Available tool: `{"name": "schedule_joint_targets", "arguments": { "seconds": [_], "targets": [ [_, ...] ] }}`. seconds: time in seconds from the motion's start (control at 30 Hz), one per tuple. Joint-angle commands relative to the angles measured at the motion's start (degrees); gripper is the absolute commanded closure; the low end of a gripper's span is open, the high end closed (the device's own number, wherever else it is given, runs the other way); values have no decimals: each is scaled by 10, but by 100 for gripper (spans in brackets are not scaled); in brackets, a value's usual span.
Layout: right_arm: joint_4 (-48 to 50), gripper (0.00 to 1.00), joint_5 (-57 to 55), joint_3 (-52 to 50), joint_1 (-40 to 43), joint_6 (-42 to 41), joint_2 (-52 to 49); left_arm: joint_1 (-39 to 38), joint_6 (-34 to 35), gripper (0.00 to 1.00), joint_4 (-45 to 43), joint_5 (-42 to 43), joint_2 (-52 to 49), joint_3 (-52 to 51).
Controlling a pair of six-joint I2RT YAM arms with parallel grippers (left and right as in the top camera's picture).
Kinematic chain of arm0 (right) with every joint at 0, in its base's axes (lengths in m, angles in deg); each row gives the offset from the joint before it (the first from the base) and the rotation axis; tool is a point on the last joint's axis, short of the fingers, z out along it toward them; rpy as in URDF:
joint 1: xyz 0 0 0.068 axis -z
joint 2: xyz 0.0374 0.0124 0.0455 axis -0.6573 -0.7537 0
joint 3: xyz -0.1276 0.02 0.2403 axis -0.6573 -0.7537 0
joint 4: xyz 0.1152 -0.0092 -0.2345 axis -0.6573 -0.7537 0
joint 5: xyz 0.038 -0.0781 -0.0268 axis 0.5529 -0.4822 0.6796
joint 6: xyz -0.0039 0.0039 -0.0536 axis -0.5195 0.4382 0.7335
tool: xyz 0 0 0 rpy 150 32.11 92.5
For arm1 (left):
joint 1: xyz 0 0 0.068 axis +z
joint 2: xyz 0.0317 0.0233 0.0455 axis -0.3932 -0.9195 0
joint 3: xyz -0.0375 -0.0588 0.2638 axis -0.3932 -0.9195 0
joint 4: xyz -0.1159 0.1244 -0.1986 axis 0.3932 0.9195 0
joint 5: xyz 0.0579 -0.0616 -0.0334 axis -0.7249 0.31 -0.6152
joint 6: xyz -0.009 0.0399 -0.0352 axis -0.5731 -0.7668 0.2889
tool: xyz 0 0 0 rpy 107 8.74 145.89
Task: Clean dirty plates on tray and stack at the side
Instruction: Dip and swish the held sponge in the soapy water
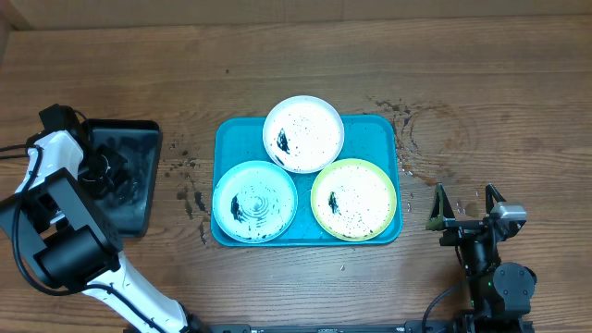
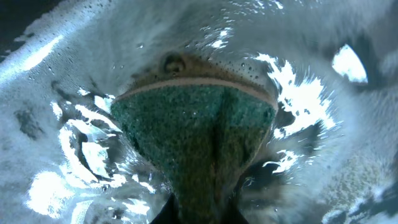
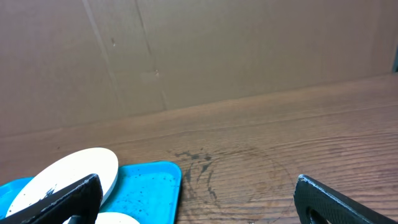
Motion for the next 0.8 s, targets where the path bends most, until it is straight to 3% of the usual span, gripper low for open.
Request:
{"name": "schedule_joint_targets", "arguments": {
  "seconds": [0.0,0.03,0.27,0.33,0.4,0.47,0.5,0.7,0.73,0.77],
  "targets": [
    [4,0,-2,-6,1,-4,5,0,-6,26,15,1,-46,-34],
    [4,0,-2,-6,1,-4,5,-1,-6,0,17,1,-46,-34],
    [4,0,-2,-6,1,-4,5,-1,-7,2,50,32,-46,-34],
    [4,0,-2,-6,1,-4,5,-1,-7,26,52,32,-46,-34],
    [4,0,-2,-6,1,-4,5,-1,-6,60,52,34,-46,-34],
    [4,0,-2,-6,1,-4,5,-1,-6,79,54,36,-46,-34],
    [4,0,-2,-6,1,-4,5,-1,-6,96,54,36,-46,-34],
    [4,0,-2,-6,1,-4,5,-1,-6,93,43,33,-46,-34],
    [4,0,-2,-6,1,-4,5,-1,-6,77,37,31,-46,-34],
    [4,0,-2,-6,1,-4,5,-1,-6,43,27,28,-46,-34]
  ]
}}
